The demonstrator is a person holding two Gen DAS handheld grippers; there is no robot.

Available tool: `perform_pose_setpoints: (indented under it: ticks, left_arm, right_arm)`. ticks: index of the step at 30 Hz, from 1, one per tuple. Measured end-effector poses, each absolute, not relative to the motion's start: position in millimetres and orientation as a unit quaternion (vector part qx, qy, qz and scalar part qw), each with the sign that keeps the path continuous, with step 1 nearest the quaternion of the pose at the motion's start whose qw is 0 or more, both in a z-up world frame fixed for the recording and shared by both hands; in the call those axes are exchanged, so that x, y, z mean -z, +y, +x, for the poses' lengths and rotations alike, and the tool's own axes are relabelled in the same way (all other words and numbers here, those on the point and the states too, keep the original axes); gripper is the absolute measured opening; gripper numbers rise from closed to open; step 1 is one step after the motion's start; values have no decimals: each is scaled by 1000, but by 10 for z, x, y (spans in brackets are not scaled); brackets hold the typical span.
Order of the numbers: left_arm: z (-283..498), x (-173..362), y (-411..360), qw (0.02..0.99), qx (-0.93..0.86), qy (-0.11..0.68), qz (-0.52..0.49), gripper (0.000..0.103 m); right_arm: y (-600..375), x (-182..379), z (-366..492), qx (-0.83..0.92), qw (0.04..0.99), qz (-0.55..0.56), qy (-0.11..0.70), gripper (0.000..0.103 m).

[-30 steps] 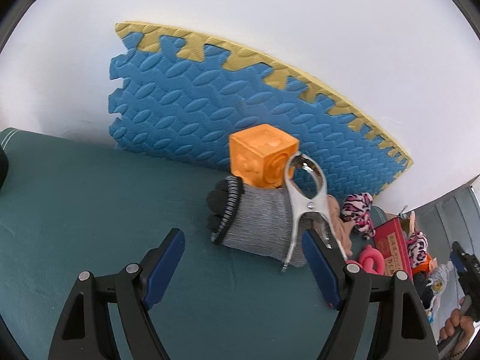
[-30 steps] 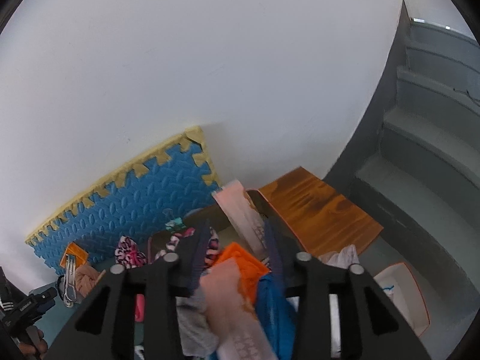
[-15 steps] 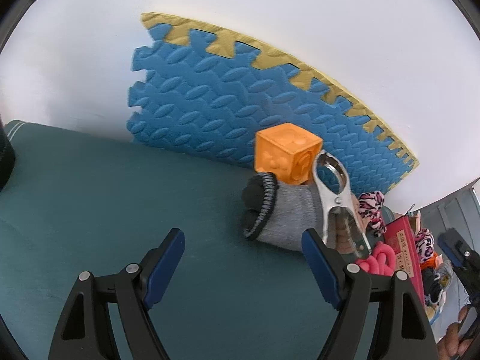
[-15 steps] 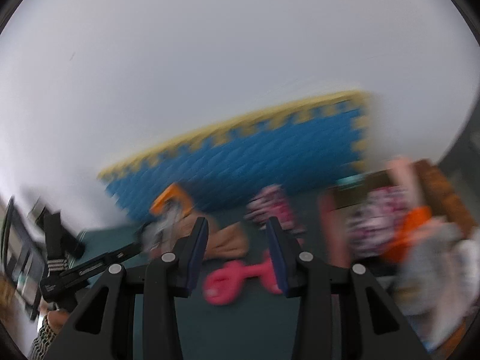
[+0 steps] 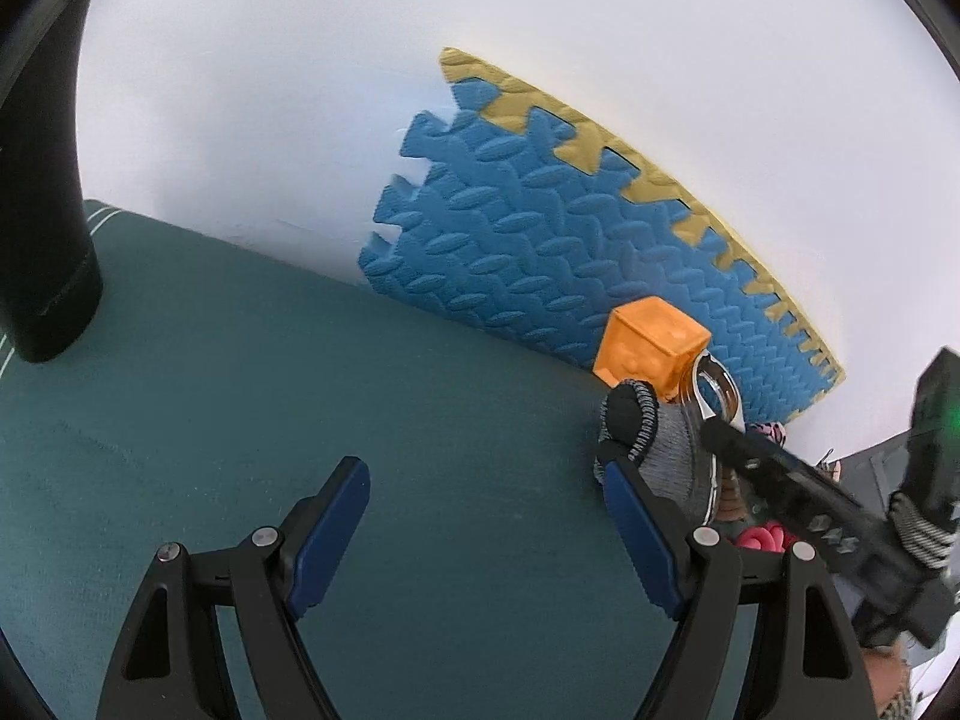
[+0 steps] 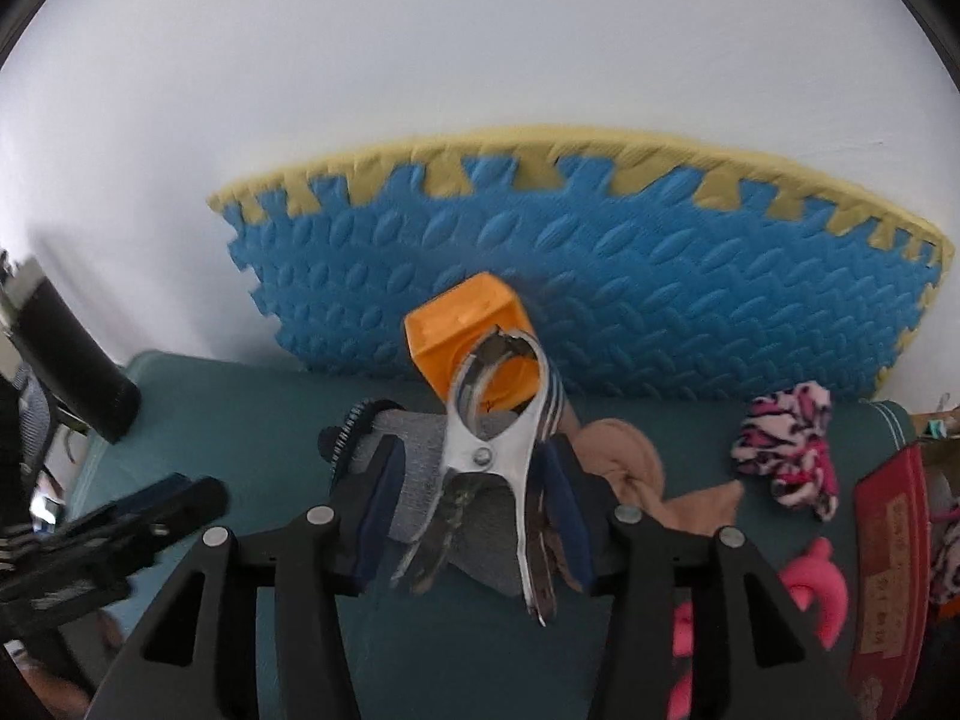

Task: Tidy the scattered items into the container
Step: 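Grasp the orange cube with the left tool while the right tool holds the clip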

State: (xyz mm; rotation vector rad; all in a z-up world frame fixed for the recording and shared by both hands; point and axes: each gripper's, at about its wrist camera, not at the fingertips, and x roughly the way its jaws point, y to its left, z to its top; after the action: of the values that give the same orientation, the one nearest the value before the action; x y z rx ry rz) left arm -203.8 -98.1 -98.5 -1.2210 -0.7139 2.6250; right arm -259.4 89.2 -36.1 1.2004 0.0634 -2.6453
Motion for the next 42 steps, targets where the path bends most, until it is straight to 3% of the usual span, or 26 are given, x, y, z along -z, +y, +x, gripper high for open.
perform_pose_setpoints:
  ticks: [4, 5, 11, 18, 33, 37, 42]
  left_arm:
    - [-2055, 985, -967, 85, -878, -238, -407, 82]
    - [-2058, 980, -955, 86, -878, -236, -407, 82]
    - [-2159, 889, -838, 91, -882, -223, -404, 82]
    - [-2546, 754, -375, 158, -899, -140, -383, 82]
    - [-3349, 1023, 108, 243, -879, -37, -408, 82]
    - [-3369, 1050, 147, 246, -876, -45, -411, 62]
    - [-3245, 997, 196, 221, -887, -47, -403, 61]
  right_arm:
    - [834, 456, -2631, 902, 106, 417, 42, 51]
    - [846, 452, -2617, 903, 105, 415, 44, 43]
    - [1009, 348, -2441, 911, 107, 398, 11, 43]
    - [1486, 116, -1993, 926, 101, 361, -48, 43]
    - [1825, 198, -1680, 925, 100, 357, -85, 43]
    - [1875, 245, -1642, 924, 97, 358, -93, 43]
    - [1968, 149, -1582, 929, 90, 343, -105, 43]
